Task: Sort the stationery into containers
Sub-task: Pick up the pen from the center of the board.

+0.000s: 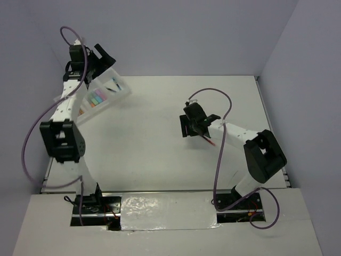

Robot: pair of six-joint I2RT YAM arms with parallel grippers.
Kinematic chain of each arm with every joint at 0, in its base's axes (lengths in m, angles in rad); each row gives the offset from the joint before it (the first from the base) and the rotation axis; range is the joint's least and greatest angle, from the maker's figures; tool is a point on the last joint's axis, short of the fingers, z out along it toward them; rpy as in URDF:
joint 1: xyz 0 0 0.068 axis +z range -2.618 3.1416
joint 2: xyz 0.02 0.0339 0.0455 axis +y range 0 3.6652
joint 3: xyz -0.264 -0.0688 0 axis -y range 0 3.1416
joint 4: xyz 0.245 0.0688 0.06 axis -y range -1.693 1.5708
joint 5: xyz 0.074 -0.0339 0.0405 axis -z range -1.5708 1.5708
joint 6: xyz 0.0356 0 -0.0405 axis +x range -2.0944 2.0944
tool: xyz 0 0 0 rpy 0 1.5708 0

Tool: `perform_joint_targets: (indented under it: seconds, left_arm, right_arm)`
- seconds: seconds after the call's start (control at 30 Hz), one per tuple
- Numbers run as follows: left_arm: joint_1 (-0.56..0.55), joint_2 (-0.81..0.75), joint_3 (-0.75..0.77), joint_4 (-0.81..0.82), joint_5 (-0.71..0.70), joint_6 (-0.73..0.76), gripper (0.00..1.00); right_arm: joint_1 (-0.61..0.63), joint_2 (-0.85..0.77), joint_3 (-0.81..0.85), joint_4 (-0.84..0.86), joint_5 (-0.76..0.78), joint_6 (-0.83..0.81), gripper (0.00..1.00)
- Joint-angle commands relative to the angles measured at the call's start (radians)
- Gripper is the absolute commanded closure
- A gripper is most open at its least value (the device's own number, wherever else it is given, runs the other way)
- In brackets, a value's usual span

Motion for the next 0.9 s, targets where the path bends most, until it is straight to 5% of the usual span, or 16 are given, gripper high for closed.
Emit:
perform_joint_targets:
  seconds: [0.0, 0.13, 0.3, 0.5, 0.7, 0.8, 0.87]
  left_arm:
    - [-0.042, -0.338, -0.177, 0.07, 0.044, -0.05, 0.01]
    - [-0.108, -0.657, -0.51, 0.085, 0.036, -0.044, 0.01]
    - [-0.171, -0.862, -0.794, 0.096, 0.061, -0.049, 0.01]
    - [-0.237, -0.934, -0.868, 0.032, 0.038, 0.013, 0.01]
    - [-0.312, -0.908, -0.861, 0.038, 0.027, 0.014, 0.01]
    - [-0.321, -0.905, -0.87, 0.047, 0.025, 0.011, 0.01]
    - [-0.326, -0.908, -0.884, 0.058, 0.039, 0.004, 0.01]
  right_arm:
    - [-0.023, 0.002, 0.051, -0.109, 0.095, -0.065, 0.3]
    - [-0.054, 0.002, 0.044, -0.112, 0.036, -0.103, 0.3]
    - [-0.078, 0.094, 0.073, -0.161, 0.072, -0.128, 0.31]
    - [-0.161, 0.175, 0.056, -0.126, 0.031, -0.136, 0.34]
    - [-0.192, 0.206, 0.059, -0.155, -0.107, -0.163, 0.68]
    - [-0.192, 0.208, 0.062, -0.174, -0.145, -0.18, 0.77]
    - [-0.192, 0.203, 0.059, -0.156, -0.185, -0.191, 0.99]
